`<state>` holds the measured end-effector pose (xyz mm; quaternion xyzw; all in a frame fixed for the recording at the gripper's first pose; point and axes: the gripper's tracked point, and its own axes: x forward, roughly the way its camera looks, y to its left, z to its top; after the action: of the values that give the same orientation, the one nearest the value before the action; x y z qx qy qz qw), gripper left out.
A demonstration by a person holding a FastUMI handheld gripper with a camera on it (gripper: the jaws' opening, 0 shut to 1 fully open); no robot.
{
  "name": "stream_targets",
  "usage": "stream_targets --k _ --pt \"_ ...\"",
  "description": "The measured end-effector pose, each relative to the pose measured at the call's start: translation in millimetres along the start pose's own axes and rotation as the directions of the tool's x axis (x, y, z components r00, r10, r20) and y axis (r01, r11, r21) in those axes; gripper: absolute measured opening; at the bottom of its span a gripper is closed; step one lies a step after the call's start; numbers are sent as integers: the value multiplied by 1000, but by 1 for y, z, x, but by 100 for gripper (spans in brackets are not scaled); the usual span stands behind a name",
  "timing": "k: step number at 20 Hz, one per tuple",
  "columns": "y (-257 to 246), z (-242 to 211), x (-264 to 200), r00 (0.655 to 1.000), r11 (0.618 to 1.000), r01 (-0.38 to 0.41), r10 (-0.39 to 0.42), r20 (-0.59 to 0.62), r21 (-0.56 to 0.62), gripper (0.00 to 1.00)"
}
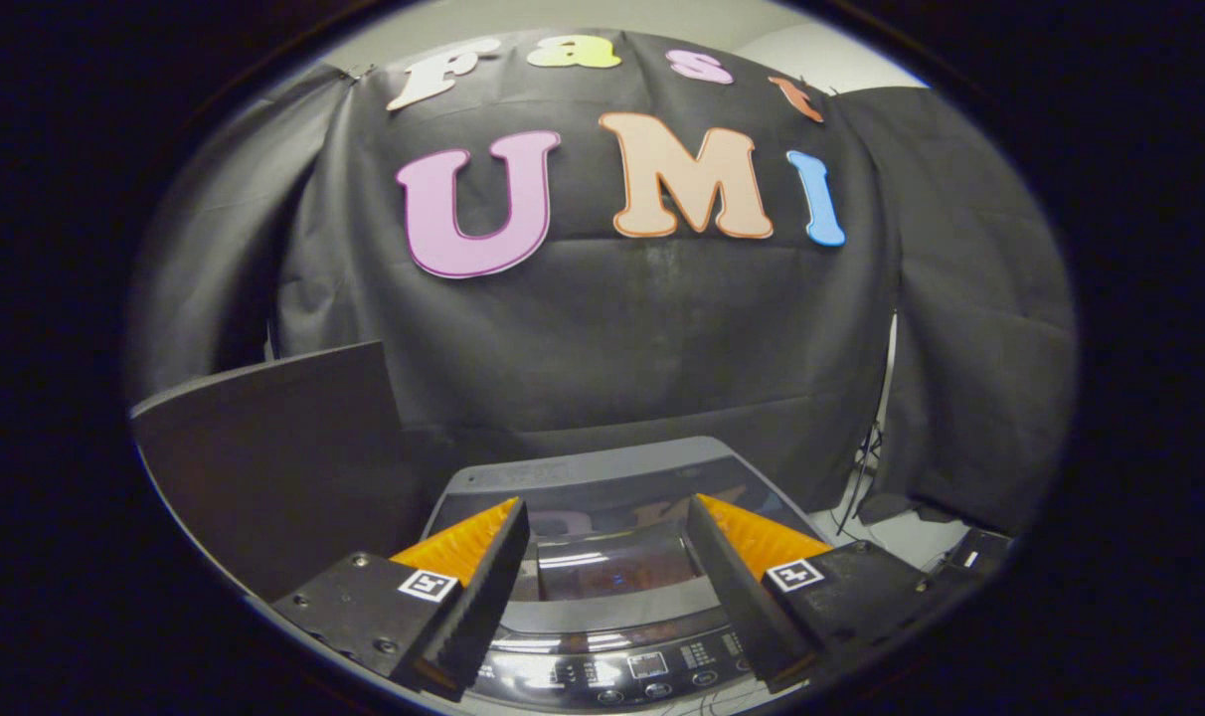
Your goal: Put the clothes into the washing machine and then close the washing machine lid.
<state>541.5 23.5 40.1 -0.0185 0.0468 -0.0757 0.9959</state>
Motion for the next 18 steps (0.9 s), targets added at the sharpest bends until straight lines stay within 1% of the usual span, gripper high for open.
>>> stream_targets --k 4,10,12,16,18 --pt "2 15 -14 999 1000 -13 13 31 -14 97" --pt "9 27 -61 998 998 -53 51 48 43 97" --pt "8 37 -78 994 998 -64 62 86 22 97" --pt "16 56 -124 975 991 -110 123 184 -77 97" --pt "16 64 -149 966 990 -116 131 221 -76 97"
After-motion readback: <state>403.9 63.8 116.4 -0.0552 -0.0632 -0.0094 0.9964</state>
